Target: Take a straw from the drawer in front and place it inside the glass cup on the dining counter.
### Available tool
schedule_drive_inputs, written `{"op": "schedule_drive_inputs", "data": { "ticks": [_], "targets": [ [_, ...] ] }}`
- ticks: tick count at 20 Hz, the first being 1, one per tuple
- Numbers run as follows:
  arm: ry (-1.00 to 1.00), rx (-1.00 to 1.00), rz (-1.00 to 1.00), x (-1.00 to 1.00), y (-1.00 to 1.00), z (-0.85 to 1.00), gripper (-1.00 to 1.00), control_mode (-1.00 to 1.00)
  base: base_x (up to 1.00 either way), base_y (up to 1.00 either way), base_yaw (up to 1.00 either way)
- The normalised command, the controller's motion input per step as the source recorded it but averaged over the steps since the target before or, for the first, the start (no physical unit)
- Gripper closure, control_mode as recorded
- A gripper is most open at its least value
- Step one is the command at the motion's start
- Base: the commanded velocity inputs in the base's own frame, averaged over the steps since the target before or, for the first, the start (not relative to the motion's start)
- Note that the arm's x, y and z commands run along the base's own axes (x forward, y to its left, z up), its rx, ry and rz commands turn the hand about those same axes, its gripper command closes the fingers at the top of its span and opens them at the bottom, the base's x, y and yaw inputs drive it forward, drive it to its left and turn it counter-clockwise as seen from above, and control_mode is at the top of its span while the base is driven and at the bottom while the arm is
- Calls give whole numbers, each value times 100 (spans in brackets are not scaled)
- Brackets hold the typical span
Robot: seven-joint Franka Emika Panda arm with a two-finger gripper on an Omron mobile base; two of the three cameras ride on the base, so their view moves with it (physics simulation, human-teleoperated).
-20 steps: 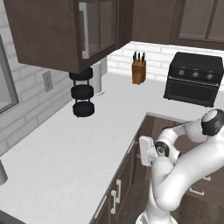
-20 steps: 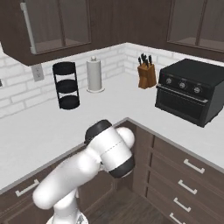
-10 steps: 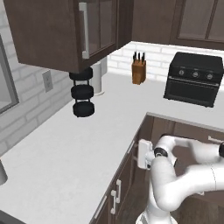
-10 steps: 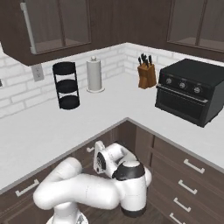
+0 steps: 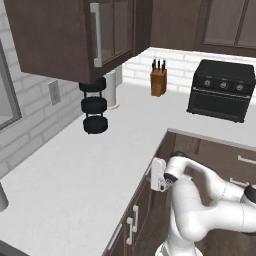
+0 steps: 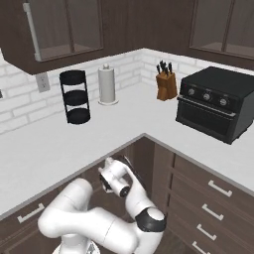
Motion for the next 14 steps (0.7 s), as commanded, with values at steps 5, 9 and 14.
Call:
{"op": "schedule_drive_inputs", "data": {
  "ticks": [5,9,14],
  "targets": [
    [5,0,0,18,0,-22,-100,-100,0,0,0],
    [2,0,0,19,0,-24,100,-100,0,0,0],
    [0,1,0,14,-4,-19,100,-100,0,0,0]
  ]
}}
